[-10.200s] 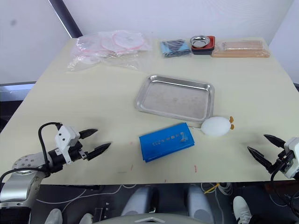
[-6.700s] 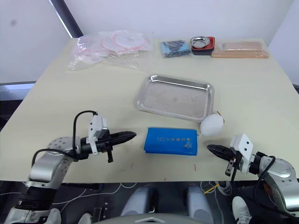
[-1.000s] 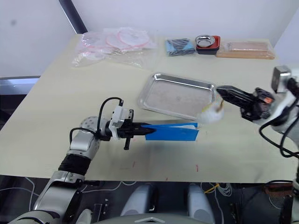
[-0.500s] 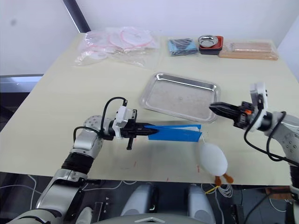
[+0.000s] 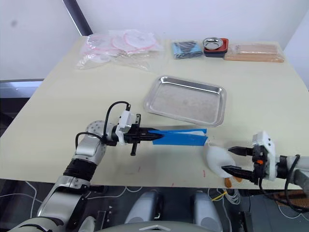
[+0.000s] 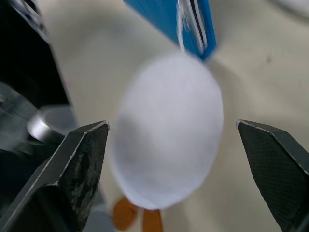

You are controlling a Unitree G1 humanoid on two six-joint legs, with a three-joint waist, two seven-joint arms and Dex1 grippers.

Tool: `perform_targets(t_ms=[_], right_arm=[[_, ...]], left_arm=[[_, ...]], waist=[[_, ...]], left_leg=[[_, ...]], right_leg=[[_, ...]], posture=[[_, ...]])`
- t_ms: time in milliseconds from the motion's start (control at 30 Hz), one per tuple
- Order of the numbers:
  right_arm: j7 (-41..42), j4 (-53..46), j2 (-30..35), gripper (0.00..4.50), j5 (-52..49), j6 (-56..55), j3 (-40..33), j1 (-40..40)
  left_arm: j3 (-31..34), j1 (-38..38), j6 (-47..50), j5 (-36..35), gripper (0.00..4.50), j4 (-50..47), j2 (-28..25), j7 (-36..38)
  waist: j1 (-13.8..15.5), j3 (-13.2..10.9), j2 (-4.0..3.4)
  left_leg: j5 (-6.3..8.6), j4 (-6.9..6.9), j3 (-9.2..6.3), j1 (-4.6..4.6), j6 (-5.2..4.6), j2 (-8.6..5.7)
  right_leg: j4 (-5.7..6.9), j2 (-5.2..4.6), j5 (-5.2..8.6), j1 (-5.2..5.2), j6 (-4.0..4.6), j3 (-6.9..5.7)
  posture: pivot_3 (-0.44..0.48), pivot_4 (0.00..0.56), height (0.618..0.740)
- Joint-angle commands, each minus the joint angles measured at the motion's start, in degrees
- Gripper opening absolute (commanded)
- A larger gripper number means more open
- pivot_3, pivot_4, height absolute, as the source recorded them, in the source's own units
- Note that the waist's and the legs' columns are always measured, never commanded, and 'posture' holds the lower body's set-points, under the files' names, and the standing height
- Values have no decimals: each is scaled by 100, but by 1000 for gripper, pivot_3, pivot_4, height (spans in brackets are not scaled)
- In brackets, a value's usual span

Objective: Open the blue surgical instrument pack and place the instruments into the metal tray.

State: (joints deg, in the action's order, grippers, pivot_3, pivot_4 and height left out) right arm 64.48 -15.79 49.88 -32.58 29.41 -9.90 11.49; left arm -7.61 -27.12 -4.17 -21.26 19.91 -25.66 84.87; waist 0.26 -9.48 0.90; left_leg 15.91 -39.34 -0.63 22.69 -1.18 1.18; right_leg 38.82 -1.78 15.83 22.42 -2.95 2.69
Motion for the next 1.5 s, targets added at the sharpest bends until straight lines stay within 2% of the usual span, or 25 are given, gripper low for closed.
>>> perform_targets(t_ms=[33, 133, 300, 333, 400, 633, 800, 1100, 1500], right_arm=[[99, 125, 158, 4433, 532, -535, 109, 218], [217, 233, 84, 3673, 241, -461, -73, 192], [361, 357, 6, 1319, -273, -339, -427, -84], [418, 397, 11, 718, -397, -296, -517, -131], [489, 452, 4, 47, -716, -128, -764, -234], [334, 609, 1, 47, -1661, 400, -1466, -1150], [57, 185, -44, 47, -1969, 757, -1282, -1916], [-388, -670, -745, 47, -1601, 840, 286, -3135], [-33, -129, -1494, 47, -497, 413, 1604, -4249]], left_arm=[[-193, 25, 14, 176, 0, 85, -8, 100], [-209, 40, 1, 180, 0, 85, -14, 116], [-215, 37, -19, 189, 0, 111, -11, 119], [-220, 36, -25, 193, 0, 117, -8, 119], [-231, 41, -41, 200, 0, 118, -9, 122], [-255, 11, -136, 210, 0, 226, 21, 127], [-307, 4, -192, 221, 0, 293, 19, 211], [-380, -158, -244, 259, 0, 463, 78, 287], [-374, -100, -207, 270, 0, 366, 83, 215]], waist=[[9, 0, 0], [22, 2, 2], [29, 1, 2], [31, 1, 1], [35, 1, 1], [43, 1, 0], [56, -2, -4], [37, -3, -5], [36, -3, -7]], left_leg=[[0, 0, 0, 0, 0, -1], [0, 1, -2, 0, 0, 0], [0, 1, -2, 0, 0, 1], [0, 0, -1, 0, 0, 1], [0, -1, -1, 0, 0, 1], [0, 2, -4, 2, 0, 1], [0, 2, -10, 8, 0, 1], [0, 4, -20, 19, 0, -1], [0, 4, -26, 17, 0, -1]], right_leg=[[-2, 0, 0, 0, 0, 0], [-2, 0, 0, -1, 0, -2], [-1, 0, 0, -1, 0, -1], [-1, 0, 0, -1, 0, 0], [-1, 0, 0, -1, 0, 0], [0, -1, -1, -1, 1, -2], [0, -1, -1, 2, 1, -6], [-2, -4, -1, 5, 1, -15], [1, -3, -1, 7, 3, -21]], posture=[[0, 150, 740], [0, 150, 740], [0, 150, 740], [0, 150, 740], [0, 150, 740], [0, 150, 740], [0, 150, 740], [0, 150, 740], [0, 150, 740]])
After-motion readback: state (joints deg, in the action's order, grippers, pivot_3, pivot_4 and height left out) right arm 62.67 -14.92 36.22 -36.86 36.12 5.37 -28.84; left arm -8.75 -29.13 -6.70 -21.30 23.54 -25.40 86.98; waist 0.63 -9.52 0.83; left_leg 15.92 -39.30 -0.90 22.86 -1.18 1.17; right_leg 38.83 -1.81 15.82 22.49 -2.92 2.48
